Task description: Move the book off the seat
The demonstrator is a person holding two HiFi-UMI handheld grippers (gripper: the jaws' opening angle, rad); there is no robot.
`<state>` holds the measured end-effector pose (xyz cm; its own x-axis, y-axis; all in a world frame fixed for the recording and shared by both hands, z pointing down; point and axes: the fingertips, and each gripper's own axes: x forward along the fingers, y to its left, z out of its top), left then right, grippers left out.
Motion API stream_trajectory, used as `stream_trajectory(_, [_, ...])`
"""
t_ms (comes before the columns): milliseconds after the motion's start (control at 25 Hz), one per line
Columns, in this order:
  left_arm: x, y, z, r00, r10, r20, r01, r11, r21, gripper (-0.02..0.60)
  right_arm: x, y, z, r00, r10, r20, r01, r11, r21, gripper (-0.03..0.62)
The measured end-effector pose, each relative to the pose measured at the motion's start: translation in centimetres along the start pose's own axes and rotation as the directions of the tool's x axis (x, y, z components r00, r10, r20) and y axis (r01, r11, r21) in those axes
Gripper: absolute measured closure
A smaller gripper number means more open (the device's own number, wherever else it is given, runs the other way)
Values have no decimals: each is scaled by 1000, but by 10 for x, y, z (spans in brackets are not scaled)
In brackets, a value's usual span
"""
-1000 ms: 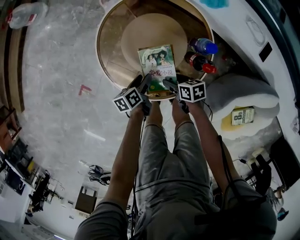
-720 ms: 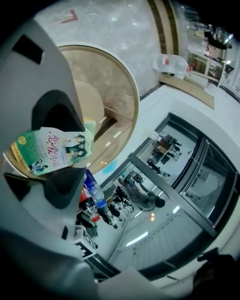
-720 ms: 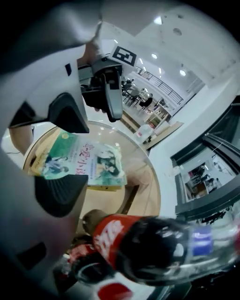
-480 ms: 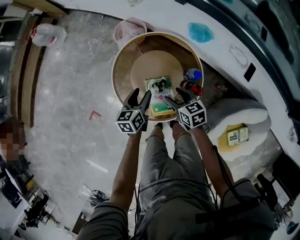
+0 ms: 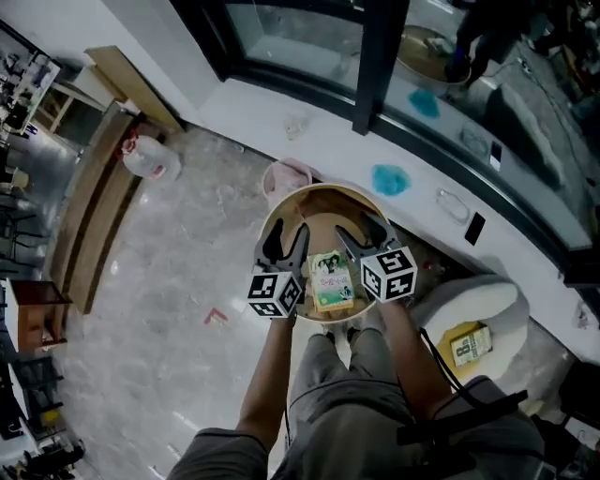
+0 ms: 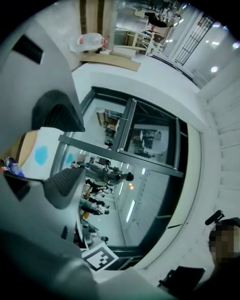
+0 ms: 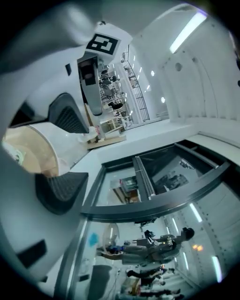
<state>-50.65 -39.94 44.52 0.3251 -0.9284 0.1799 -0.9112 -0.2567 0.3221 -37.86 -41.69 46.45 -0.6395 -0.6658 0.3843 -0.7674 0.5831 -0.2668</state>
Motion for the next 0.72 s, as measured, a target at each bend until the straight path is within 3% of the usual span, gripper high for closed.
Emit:
stream_trajectory(160, [-16,-42,87,994,-27,109,20,998,64,350,-43,19,83,993,-12,118,15,999,-30,329])
stream_trajectory(360, [-49,-82,171,975,-68,212,41,990,131,350,-91,46,158,973,0,232,17,997,-74,330])
stream_trajectory(560, [-74,-104,217,956,-96,277,51,985,165,350,-121,79,204,947,50,318,-11,992,-123,333])
stream_trajectory(720, [-74,-113,220,953,-107,283,61,984,168,350,-130,91,214,941,73,332,-21,988,-155,339])
